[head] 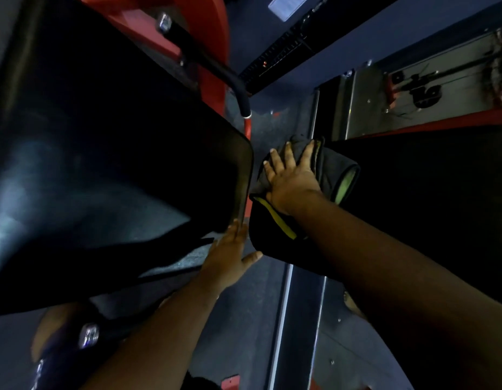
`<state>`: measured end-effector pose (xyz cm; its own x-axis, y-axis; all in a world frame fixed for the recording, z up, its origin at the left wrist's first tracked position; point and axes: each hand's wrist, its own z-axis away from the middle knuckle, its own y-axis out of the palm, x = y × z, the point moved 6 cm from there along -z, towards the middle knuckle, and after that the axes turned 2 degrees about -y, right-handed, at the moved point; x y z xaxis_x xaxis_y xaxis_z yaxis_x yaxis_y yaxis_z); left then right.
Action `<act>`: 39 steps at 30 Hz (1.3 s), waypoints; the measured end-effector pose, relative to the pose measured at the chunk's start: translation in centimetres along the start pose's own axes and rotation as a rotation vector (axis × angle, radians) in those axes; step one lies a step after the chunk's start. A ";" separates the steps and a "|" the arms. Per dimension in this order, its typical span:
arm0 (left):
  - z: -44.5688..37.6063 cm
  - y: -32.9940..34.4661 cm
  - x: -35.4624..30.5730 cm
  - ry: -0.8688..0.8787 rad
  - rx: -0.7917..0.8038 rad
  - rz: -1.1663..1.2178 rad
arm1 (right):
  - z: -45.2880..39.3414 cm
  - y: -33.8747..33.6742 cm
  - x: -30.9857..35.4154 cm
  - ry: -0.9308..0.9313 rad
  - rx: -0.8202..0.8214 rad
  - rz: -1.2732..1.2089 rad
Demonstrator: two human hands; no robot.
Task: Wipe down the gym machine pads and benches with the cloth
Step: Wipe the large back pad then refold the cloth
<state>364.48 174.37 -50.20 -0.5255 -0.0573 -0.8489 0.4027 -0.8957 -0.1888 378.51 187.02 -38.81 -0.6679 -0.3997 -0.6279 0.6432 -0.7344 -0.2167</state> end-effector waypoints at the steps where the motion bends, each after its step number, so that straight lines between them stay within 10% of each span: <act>1: 0.3 -0.1 0.6 0.002 -0.013 0.015 | 0.0 0.2 1.0 -0.010 0.004 0.005; 12: 3.8 -1.7 1.9 -0.046 -0.052 0.013 | 8.6 3.8 8.2 -0.221 0.028 0.035; 31: 8.2 -5.1 -23.2 0.283 0.061 -0.297 | 37.2 7.7 -11.1 0.384 -0.432 -0.437; 39: 5.2 -5.4 -29.0 0.244 0.116 -0.306 | 30.8 5.0 -18.0 0.577 -0.345 -0.921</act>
<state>373.65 178.57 -21.99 -0.4090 0.3136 -0.8570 0.1611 -0.8995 -0.4060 382.22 173.68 -5.57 -0.7252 0.5905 -0.3542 0.1256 -0.3924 -0.9112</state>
